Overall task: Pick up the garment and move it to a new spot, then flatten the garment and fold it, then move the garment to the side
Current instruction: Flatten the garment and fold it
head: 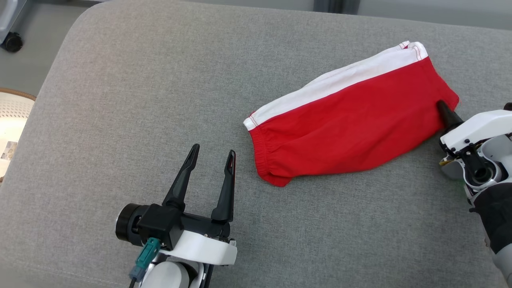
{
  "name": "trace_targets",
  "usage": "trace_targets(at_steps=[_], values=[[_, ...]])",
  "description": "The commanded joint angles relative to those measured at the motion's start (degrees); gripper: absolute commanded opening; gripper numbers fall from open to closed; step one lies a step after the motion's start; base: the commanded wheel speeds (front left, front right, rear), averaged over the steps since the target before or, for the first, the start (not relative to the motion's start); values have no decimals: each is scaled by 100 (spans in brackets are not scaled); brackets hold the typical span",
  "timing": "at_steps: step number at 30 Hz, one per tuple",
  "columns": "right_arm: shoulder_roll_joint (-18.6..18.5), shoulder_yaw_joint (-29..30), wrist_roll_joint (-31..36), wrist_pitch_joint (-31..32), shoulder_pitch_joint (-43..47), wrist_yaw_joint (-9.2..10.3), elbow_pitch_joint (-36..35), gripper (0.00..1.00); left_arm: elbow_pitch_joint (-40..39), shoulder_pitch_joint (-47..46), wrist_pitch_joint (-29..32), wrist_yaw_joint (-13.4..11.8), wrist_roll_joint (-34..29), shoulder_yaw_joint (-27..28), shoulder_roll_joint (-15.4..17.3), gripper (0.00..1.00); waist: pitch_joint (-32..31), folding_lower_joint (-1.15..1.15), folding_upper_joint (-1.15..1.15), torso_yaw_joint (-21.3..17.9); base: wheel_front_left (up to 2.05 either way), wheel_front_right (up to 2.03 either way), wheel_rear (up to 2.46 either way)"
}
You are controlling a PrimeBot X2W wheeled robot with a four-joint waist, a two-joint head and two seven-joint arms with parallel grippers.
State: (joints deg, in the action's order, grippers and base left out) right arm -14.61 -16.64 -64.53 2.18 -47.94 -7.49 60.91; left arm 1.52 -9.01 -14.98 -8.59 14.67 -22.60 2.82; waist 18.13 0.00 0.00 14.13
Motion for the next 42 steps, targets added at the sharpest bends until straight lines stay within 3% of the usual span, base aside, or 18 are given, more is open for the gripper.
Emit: trace_targets(at_steps=[1,13,30,42], values=[[95,-16,-113,-1,244,0,38,0,12,-102,-18,13,26,19,17,100,-41,0,0,-47,0,0,0],[-7,-346,-472,-458,883,0,-919,0,59,32,-19,60,-102,194,19,100,-350,0,0,-456,0,0,0],[-604,-487,-1026,-1308,2453,0,-2179,0,15,370,-19,97,-127,389,20,100,-845,0,0,-1189,0,0,0],[-589,-877,-663,-1528,2382,0,-2824,0,111,409,-19,117,-73,319,20,100,-1075,0,0,-1150,0,0,0]])
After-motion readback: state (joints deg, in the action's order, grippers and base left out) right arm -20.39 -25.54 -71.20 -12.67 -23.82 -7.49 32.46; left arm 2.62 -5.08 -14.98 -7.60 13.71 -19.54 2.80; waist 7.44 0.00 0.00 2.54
